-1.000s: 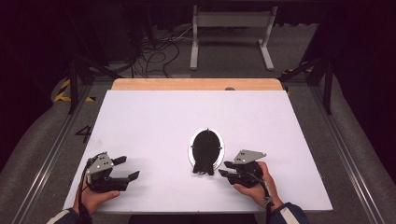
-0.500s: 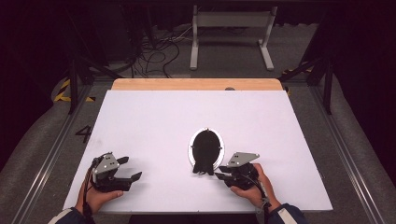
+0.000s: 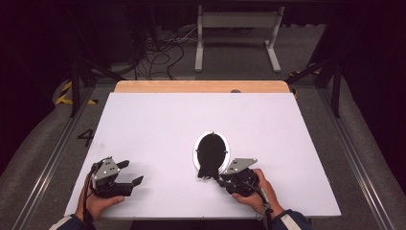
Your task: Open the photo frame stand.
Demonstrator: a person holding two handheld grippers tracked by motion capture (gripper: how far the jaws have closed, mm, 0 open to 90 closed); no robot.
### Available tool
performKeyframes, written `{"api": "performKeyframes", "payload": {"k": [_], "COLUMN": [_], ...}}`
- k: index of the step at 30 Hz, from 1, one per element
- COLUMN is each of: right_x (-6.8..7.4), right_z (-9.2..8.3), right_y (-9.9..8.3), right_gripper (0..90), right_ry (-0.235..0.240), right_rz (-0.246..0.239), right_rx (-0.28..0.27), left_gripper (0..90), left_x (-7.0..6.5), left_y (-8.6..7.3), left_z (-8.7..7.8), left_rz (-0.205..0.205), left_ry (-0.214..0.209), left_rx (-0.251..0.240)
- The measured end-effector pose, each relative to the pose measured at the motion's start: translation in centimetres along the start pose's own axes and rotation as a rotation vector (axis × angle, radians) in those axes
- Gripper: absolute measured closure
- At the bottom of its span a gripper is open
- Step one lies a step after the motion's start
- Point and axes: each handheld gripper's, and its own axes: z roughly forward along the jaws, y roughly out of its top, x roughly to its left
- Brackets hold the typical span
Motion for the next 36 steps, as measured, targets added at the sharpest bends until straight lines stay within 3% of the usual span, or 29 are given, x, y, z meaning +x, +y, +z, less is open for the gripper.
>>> {"api": "performKeyframes", "payload": {"k": [3, 9, 12, 15, 16, 17, 20, 26, 30, 34, 36], "right_x": [0.0, 0.1, -0.4, -0.6, -0.9, -0.9, -1.4, -1.8, -2.5, -3.5, -4.0], "right_z": [0.0, 0.3, 0.3, 0.3, 0.4, 0.4, 0.2, 0.1, 0.4, 1.0, 1.6], "right_y": [0.1, 0.3, 0.1, 0.0, -0.1, -0.1, -0.3, -0.4, -0.6, -0.8, -1.0], "right_gripper": [73.2, 73.2, 72.3, 71.6, 70.8, 70.8, 70.9, 69.2, 66.7, 60.7, 58.8], "right_ry": [-0.001, -0.009, 0.034, 0.051, 0.073, 0.073, 0.122, 0.178, 0.249, 0.366, 0.420], "right_rz": [0.002, 0.005, 0.062, 0.087, 0.119, 0.119, 0.195, 0.252, 0.329, 0.448, 0.493], "right_rx": [0.004, -0.004, -0.026, -0.037, -0.050, -0.050, -0.084, -0.129, -0.166, -0.224, -0.222], "left_gripper": [22.4, 22.4, 22.2, 22.0, 22.0, 22.0, 21.8, 21.4, 21.1, 20.5, 20.4], "left_x": [-0.2, -0.3, -0.3, -0.2, -0.3, -0.3, -0.3, -0.2, -0.3, -0.5, -0.6], "left_y": [-0.1, -0.1, -0.2, -0.2, -0.2, -0.2, -0.3, -0.3, -0.3, -0.2, -0.1], "left_z": [0.1, 0.4, 0.5, 0.6, 0.7, 0.7, 0.8, 0.9, 1.1, 1.2, 1.2], "left_rz": [-0.007, 0.020, 0.012, 0.018, 0.014, 0.028, 0.023, 0.022, 0.026, 0.046, 0.046], "left_ry": [-0.003, -0.014, -0.015, -0.015, -0.016, -0.013, -0.012, -0.014, -0.012, 0.008, 0.007], "left_rx": [0.010, 0.031, 0.036, 0.044, 0.048, 0.055, 0.063, 0.073, 0.084, 0.102, 0.098]}}
